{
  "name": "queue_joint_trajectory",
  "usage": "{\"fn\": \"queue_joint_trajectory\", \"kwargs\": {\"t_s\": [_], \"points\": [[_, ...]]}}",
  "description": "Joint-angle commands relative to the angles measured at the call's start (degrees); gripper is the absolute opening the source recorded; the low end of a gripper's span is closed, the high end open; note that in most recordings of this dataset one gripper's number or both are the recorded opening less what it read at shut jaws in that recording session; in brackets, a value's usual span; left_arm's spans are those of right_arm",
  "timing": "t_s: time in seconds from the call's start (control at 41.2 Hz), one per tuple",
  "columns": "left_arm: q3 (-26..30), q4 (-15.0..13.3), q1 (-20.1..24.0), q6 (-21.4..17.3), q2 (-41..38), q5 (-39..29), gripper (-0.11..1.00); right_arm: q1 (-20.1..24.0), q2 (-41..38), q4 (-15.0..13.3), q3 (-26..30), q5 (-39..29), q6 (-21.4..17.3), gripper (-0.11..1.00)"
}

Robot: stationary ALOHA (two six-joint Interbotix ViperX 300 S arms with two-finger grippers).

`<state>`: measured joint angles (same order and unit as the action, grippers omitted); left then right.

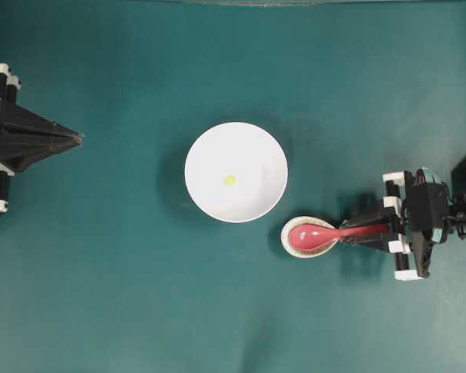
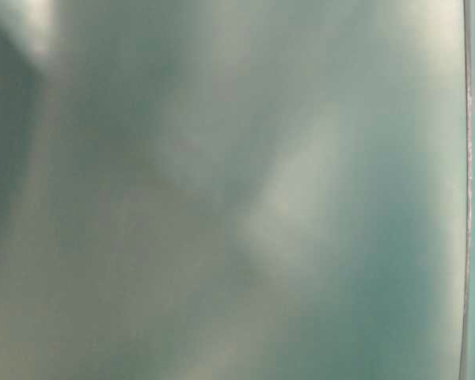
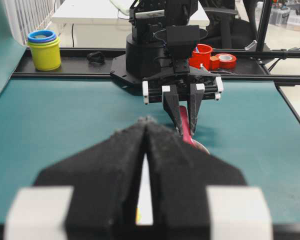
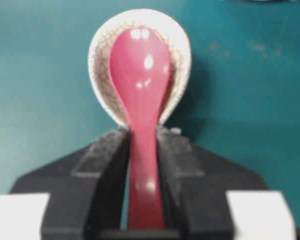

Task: Scoop the yellow hexagonal prism block from the bowl with a spoon using the right arm.
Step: 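Lift the red spoon and carry it over the white bowl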

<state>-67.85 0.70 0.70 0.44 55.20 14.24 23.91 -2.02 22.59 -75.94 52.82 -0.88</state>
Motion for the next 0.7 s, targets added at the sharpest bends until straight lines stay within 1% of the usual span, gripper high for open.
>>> {"fn": "queue_joint_trajectory", "kwargs": {"t_s": [0.0, 0.145, 0.364, 0.533, 0.679], "points": [[1.41, 0.18, 0.09, 0.09, -0.53, 0.26, 0.00, 0.18, 1.32, -0.26, 0.70, 0.09, 0.09, 0.24], [1.49, 0.18, 0.09, 0.09, -0.53, 0.26, 0.00, 0.18, 4.31, -0.26, 0.88, -1.05, 0.26, 0.24], [1.49, 0.18, 0.09, 0.00, -0.53, 0.26, 0.00, 0.00, 12.13, -0.26, 1.14, -6.24, 1.32, 0.24], [1.49, 0.18, 0.09, 0.09, -0.53, 0.26, 0.00, -1.85, 18.72, -0.09, 2.11, -12.66, 2.55, 0.24], [1.49, 0.18, 0.09, 0.09, -0.53, 0.53, 0.00, -5.36, 24.26, -0.18, 4.13, -21.09, 4.22, 0.24]]}}
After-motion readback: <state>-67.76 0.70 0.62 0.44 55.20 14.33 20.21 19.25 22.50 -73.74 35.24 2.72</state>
